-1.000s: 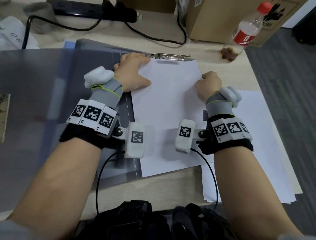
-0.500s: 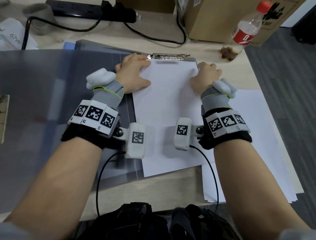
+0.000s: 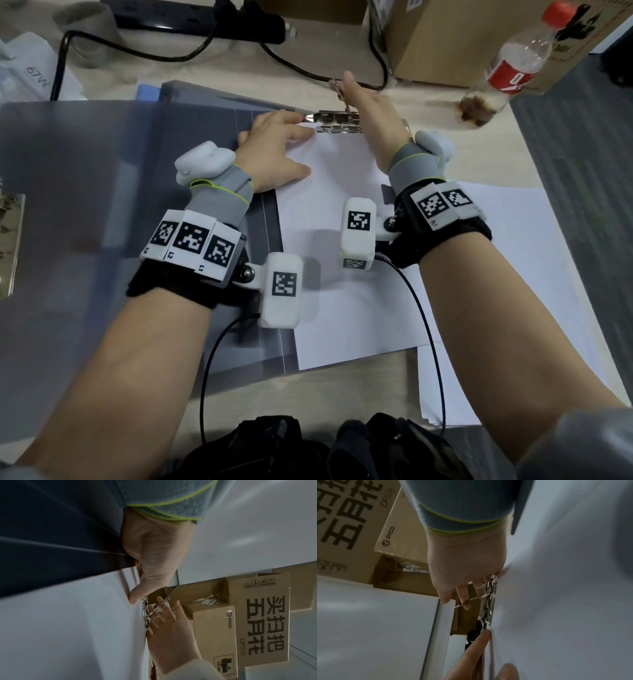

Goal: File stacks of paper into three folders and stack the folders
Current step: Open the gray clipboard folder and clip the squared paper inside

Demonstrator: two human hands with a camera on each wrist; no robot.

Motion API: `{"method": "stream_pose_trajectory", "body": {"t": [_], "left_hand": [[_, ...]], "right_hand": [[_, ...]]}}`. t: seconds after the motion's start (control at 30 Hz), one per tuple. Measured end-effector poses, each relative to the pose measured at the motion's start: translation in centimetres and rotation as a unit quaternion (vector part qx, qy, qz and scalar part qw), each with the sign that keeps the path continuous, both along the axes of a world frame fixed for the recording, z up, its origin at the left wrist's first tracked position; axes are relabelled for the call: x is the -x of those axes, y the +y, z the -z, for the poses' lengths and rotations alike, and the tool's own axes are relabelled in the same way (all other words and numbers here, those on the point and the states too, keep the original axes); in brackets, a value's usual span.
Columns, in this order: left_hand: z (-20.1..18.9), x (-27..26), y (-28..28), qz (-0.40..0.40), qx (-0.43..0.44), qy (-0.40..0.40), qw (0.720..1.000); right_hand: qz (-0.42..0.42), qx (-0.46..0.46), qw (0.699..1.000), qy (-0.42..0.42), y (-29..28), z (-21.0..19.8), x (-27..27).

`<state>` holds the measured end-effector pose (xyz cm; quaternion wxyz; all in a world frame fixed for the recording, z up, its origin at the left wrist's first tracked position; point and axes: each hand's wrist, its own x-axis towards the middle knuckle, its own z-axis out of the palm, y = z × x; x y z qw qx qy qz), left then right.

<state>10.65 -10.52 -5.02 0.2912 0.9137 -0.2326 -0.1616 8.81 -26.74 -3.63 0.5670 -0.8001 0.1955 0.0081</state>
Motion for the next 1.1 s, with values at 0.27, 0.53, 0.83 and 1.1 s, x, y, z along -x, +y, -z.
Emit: {"method": "stream_pose_trajectory", "body": {"t": [0.27,0.53,0.83,1.1], "left_hand": [[0.2,-0.1,0.1,0.018,-0.002,0.004,1.0],[0.7,-0.5,0.2,0.02,0.003,-0.003,1.0],[0.7,-0.5,0.2,0.017,0.006,-0.015,1.0],[-0.2,0.2,0.0,0.003,0.0,-0.013,1.0]], "right_hand": [[-0.019,0.017,0.998,0.049,0.2,0.8,-3.8],[-0.048,0.008,0.996,0.068,-0.5,3.8,-5.6],[-0.077,0.162,0.975,0.133,1.0,2.0,-5.1],[-0.055,0.256,0.96,0.097,0.6,1.9,-3.3]]}}
